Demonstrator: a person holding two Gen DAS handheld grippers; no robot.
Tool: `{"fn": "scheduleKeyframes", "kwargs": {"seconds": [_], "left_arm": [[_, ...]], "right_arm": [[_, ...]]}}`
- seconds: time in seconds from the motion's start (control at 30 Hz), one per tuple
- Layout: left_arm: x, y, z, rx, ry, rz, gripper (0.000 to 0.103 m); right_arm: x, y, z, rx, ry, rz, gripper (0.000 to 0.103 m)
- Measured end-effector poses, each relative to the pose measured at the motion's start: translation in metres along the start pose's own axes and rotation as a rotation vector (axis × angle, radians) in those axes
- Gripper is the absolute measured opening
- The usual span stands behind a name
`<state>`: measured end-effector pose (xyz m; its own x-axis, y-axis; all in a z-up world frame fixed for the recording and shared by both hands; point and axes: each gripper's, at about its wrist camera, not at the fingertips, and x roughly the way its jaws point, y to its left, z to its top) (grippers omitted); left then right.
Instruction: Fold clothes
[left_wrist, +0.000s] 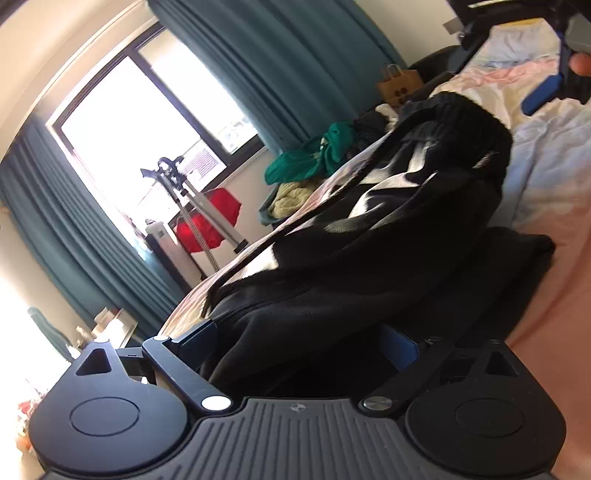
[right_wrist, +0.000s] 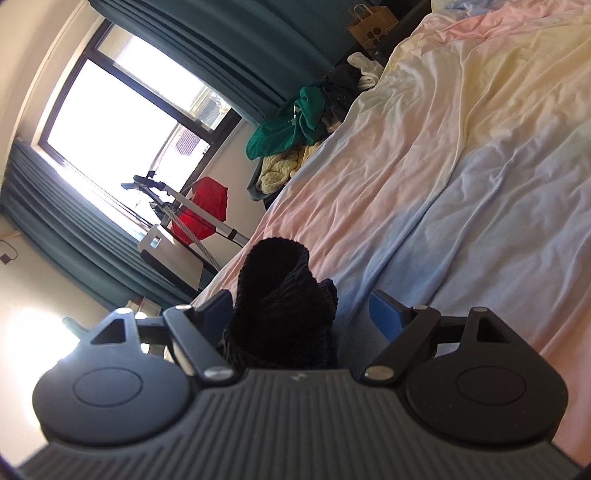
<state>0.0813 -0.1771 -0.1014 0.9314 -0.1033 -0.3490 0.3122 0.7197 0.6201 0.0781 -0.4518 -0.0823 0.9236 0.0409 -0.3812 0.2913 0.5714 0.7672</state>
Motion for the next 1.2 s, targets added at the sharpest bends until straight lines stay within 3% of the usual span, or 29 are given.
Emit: {"fn": "scheduleKeyframes", "kwargs": {"seconds": [0.1,0.23,0.33,0.37,0.47,0.57,0.63,0.7,0.8,0.87,1.03,1.2], "left_arm": [[0.009,0.031,-0.014,-0.125,0.062,0.026,0.095],[0.023,0.075,-0.031,-0.382,0.143,0.037,0.09],[0.019,0.118,-0.046,-0.62,0.113,-0.072,0.083],[0.017,0.125,-0.05,-0.645,0.098,-0.095,0.079],[0.009,0.128,-0.054,-0.609,0.042,-0.106,0.067],[0.003,0.118,-0.05,-0.589,0.0,-0.093,0.053],[-0.001,0.111,-0.047,-0.578,-0.027,-0.085,0.052],[-0.002,0.1,-0.044,-0.587,-0.034,-0.084,0.047],[-0.005,0.098,-0.044,-0.62,-0.017,-0.09,0.038],[-0.002,0.101,-0.047,-0.647,0.007,-0.099,0.033],[0.005,0.114,-0.062,-0.742,0.059,-0.135,0.033],[0.013,0.127,-0.077,-0.836,0.112,-0.171,0.037]], "right_arm": [[0.014,0.004,-0.012,0.014,0.064,0.011,0.084],[0.03,0.003,-0.028,0.045,0.111,-0.023,0.084],[0.041,-0.003,-0.035,0.103,0.144,-0.031,0.085],[0.044,-0.008,-0.038,0.146,0.155,-0.018,0.085],[0.052,-0.016,-0.046,0.237,0.163,-0.003,0.084],[0.052,-0.002,-0.048,0.154,0.108,-0.017,0.077],[0.052,0.009,-0.049,0.095,0.069,-0.026,0.068],[0.046,0.02,-0.048,0.017,0.019,-0.021,0.051],[0.037,0.035,-0.048,-0.086,-0.034,-0.007,0.036],[0.031,0.042,-0.049,-0.132,-0.055,0.006,0.034],[0.018,0.046,-0.054,-0.194,-0.071,0.022,0.034],[0.037,0.026,-0.065,-0.159,0.034,-0.104,0.034]]}}
